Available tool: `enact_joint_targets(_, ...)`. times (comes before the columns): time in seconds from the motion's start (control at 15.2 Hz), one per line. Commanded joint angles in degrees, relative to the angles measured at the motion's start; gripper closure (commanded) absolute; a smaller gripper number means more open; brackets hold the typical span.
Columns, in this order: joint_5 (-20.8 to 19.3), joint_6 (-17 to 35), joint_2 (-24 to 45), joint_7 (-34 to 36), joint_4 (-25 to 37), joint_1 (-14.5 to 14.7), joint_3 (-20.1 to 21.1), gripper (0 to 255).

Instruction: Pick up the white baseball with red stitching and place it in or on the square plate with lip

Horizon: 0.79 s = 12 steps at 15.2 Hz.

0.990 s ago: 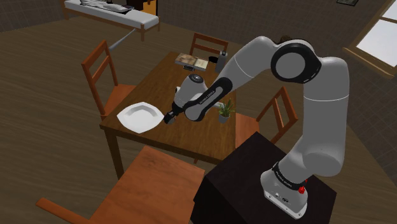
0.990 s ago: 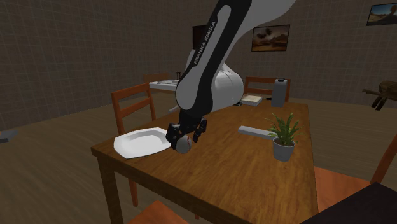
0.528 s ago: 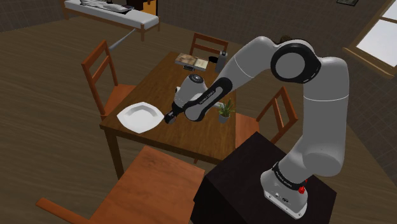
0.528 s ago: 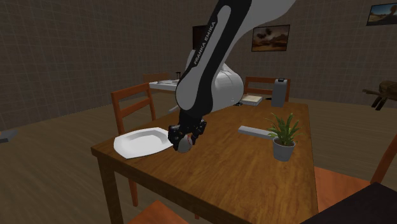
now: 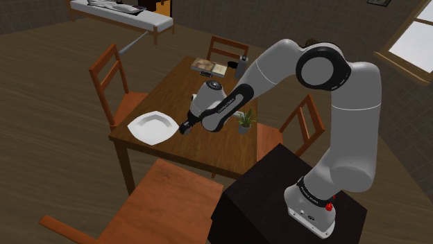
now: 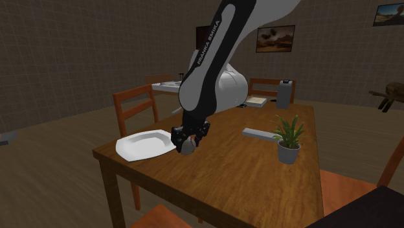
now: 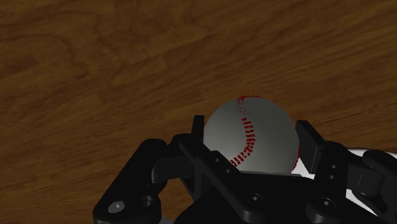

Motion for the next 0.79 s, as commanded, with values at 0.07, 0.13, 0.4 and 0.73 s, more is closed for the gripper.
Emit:
enact_joint_targets(0.07, 0.2, -1.3, -1.8, -0.1, -0.5, -0.3, 0.4, 255)
enact_joint_targets(0.13, 0.3, -1.9, -2.5, -0.2, -0.6, -0.4, 0.5, 255)
enact_joint_targets(0.4, 0.7, -4.1, -5.3, -0.5, -1.2, -1.0, 1.2, 255)
enact_joint_targets(0.73, 1.4, -7.1, -8.6, -1.0, -1.5, -1.6, 2.0, 255)
